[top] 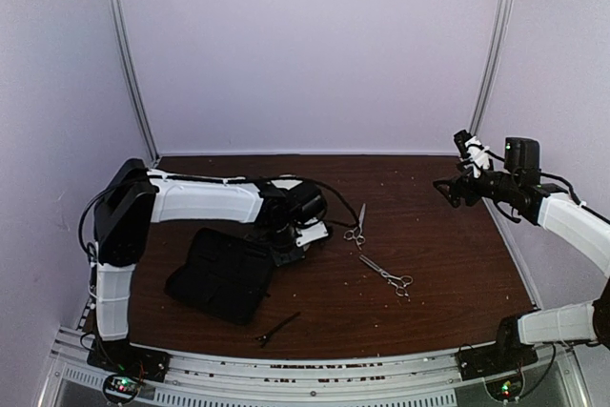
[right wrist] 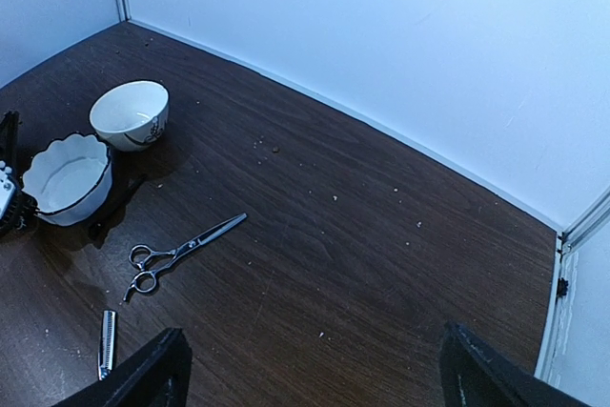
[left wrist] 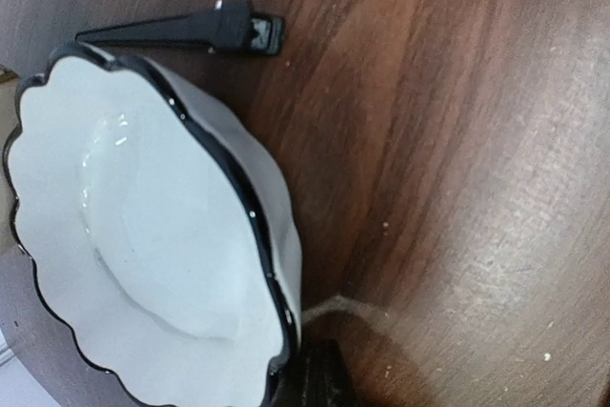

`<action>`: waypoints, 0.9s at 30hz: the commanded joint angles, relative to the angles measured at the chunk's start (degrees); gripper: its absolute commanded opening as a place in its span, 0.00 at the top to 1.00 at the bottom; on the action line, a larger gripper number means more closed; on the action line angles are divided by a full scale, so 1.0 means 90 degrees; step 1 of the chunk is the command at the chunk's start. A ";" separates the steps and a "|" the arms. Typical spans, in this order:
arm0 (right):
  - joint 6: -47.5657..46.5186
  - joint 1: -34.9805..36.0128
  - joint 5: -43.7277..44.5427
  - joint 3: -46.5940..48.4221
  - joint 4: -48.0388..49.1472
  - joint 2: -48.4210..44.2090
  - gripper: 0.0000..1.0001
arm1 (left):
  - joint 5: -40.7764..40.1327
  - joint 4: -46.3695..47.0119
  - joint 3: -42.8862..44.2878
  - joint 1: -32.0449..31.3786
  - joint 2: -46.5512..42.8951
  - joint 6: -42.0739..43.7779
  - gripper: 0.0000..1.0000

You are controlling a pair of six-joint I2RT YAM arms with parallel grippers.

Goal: Sort the hair-cutting tools

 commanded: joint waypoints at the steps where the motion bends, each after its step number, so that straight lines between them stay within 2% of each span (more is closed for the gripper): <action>1: -0.0027 -0.0043 -0.0011 0.0119 0.0006 -0.0060 0.07 | 0.0201 0.0237 0.0018 -0.0114 -0.0456 -0.0172 0.92; 5: -0.0032 -0.0044 -0.0025 0.0115 0.0009 -0.0047 0.07 | 0.0050 0.0240 -0.0379 -0.0119 -0.1270 -0.0469 0.76; 7: -0.0037 -0.0043 -0.0083 0.0128 -0.0005 -0.0012 0.07 | -0.0136 0.0191 -0.0591 -0.0110 -0.1690 -0.0627 0.72; 12: -0.0066 -0.0034 -0.0272 0.0132 -0.0047 0.0072 0.08 | -0.0541 0.0138 -0.1309 0.0018 -0.2603 -0.1245 0.43; 15: -0.0067 -0.0028 -0.0432 0.0133 -0.0036 0.0118 0.09 | -0.0788 0.0155 -0.1880 0.0205 -0.3013 -0.1724 0.32; 20: -0.0180 0.0040 -0.0796 0.0150 -0.0143 0.0203 0.11 | -0.0904 0.0273 -0.2815 0.0860 -0.3619 -0.2616 0.19; 23: -0.0643 0.0213 -0.1349 0.0136 -0.0441 0.0158 0.14 | -0.0872 0.0435 -0.3499 0.1430 -0.4192 -0.3300 0.19; 27: -0.0909 0.0761 -0.1295 0.0153 -0.0582 0.0196 0.18 | -0.0656 0.0924 -0.4442 0.2152 -0.5039 -0.4104 0.18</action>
